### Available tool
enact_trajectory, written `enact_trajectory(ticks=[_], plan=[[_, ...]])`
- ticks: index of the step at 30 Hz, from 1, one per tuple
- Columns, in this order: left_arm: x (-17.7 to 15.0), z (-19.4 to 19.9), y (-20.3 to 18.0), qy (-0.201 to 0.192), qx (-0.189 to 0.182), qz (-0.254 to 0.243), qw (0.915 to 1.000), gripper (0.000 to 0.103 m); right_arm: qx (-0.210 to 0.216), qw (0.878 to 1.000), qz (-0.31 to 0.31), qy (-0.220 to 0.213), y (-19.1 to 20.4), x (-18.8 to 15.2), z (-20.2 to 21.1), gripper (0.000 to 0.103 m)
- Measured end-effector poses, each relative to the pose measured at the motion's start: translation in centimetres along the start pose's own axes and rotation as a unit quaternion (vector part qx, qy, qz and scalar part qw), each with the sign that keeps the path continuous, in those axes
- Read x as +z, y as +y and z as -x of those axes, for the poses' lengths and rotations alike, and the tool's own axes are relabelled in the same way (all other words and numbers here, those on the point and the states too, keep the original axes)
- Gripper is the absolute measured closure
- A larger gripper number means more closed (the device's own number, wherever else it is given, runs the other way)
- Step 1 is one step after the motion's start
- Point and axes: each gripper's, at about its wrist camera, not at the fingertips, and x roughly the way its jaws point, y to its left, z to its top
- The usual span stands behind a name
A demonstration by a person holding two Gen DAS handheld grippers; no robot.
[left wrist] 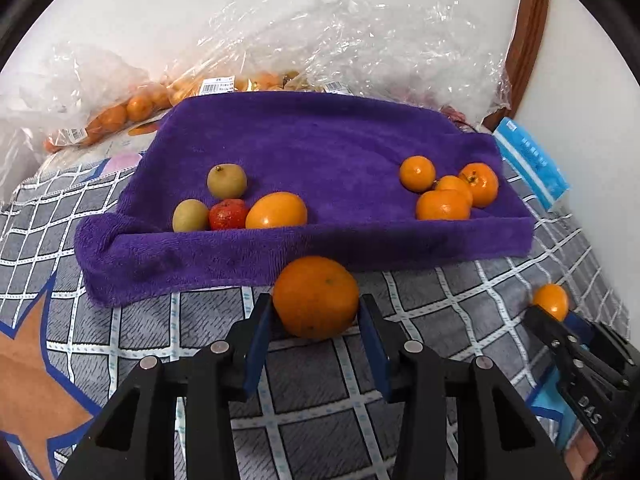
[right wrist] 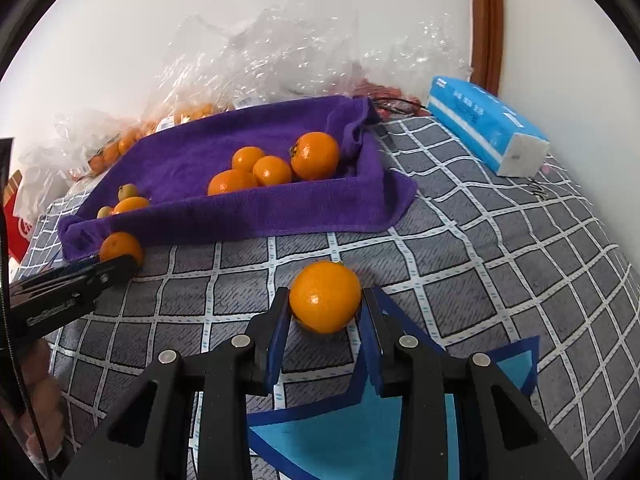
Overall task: Organize fruits
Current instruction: 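Grasp an orange with the right tool while the left tool grasps another orange, then lift both held oranges and carry them over the purple towel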
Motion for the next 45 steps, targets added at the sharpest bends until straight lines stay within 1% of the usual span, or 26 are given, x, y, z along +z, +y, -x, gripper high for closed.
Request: enact_trajectory(ticks=[6,11,14,18,20,24,25,27,29,31,37,41,45], plan=[[0.1,-0.2,0.1,-0.005,0.001,0.004,1.0,0.062,-0.003,1.0,0.0,0.008,0.0,0.1,-0.3,0.069],[0.1,-0.4,-0.5,-0.002,0.01,-0.008,0.9999,0.059,-0.011,1.0,0.016,0.014,0.6,0.1,-0.6,0.069],[0.1,-0.4,-0.3,-0.002,0.002,-0.004,1.0,0.057,-0.013,0.999,0.031,0.024,1.0,0.1,-0.9,0.069],[0.1,-0.3,-0.3,-0.003,-0.01,-0.003,0.9999,0.051,-0.018,0.999,0.038,0.026,1.3,0.0,-1.0,0.069],[0.1,-0.3,-0.2,-0.003,-0.011,-0.002,0.9999,0.051,-0.015,0.999,0.036,0.028,1.1,0.0,-1.0,0.069],[0.1,-0.2,0.2,-0.006,-0.02,0.007,0.9998,0.053,-0.02,0.998,0.042,0.029,1.4,0.0,-1.1,0.069],[0.0,-0.1,0.3,-0.007,-0.019,0.01,0.9997,0.058,-0.021,0.998,0.043,0.029,1.4,-0.1,-1.1,0.069],[0.0,-0.1,0.6,-0.009,-0.018,0.018,0.9996,0.062,-0.018,0.999,0.041,0.028,1.3,0.0,-1.1,0.069],[-0.1,0.1,1.0,-0.012,-0.034,0.028,0.9989,0.062,-0.014,0.999,0.038,0.028,1.1,0.0,-1.1,0.069],[-0.2,0.2,1.1,-0.013,-0.041,0.032,0.9986,0.063,-0.016,0.999,0.035,0.026,1.0,0.0,-1.0,0.069],[-0.5,1.0,0.6,-0.031,-0.045,0.023,0.9982,0.063,-0.016,0.999,0.023,0.017,0.6,0.0,-0.6,0.069],[-0.6,1.8,0.3,-0.05,-0.048,0.018,0.9974,0.063,-0.022,1.0,0.019,0.01,0.5,0.0,-0.3,0.069],[-0.6,2.2,0.4,-0.056,-0.054,0.018,0.9968,0.063,-0.024,0.999,0.022,0.002,0.7,-0.1,0.0,0.069]])
